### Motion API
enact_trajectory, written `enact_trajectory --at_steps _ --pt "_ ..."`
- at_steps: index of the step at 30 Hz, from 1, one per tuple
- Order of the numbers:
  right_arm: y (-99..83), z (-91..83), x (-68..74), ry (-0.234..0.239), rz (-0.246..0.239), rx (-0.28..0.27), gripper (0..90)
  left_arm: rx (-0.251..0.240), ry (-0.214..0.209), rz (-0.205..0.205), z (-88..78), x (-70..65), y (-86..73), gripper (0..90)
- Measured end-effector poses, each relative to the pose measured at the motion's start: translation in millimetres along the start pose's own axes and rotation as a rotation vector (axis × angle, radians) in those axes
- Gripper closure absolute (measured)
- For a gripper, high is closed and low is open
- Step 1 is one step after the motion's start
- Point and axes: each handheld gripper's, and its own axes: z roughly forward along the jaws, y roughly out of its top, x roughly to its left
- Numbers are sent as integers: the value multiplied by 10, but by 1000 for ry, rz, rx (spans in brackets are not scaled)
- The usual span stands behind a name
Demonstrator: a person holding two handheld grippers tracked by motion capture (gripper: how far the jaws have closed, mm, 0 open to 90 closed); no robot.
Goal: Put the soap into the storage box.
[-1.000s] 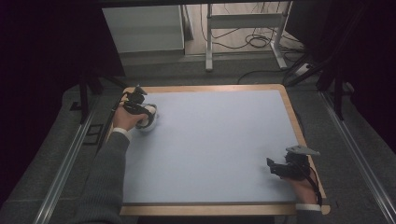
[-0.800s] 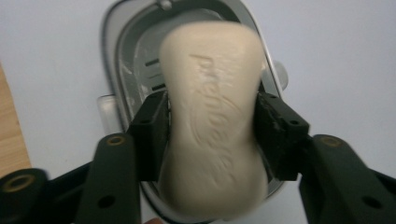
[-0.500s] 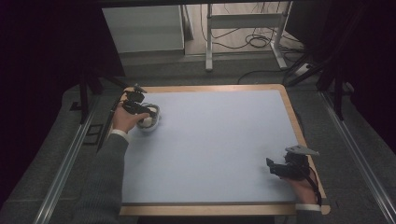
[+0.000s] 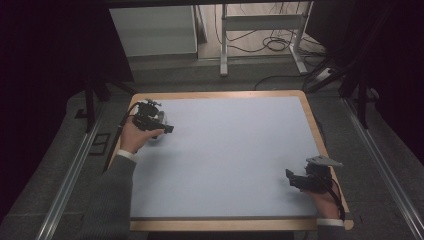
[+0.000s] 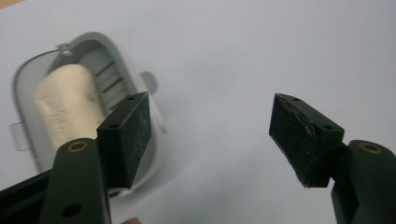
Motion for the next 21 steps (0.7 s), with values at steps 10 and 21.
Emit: enact_trajectory --at_steps 10,21 --pt "1 -11 -12 -2 1 -1 111 -18 -68 71 50 -287 -259 278" --pt "3 -18 -11 -2 0 -4 111 -7 -123 88 214 -475 -657 270"
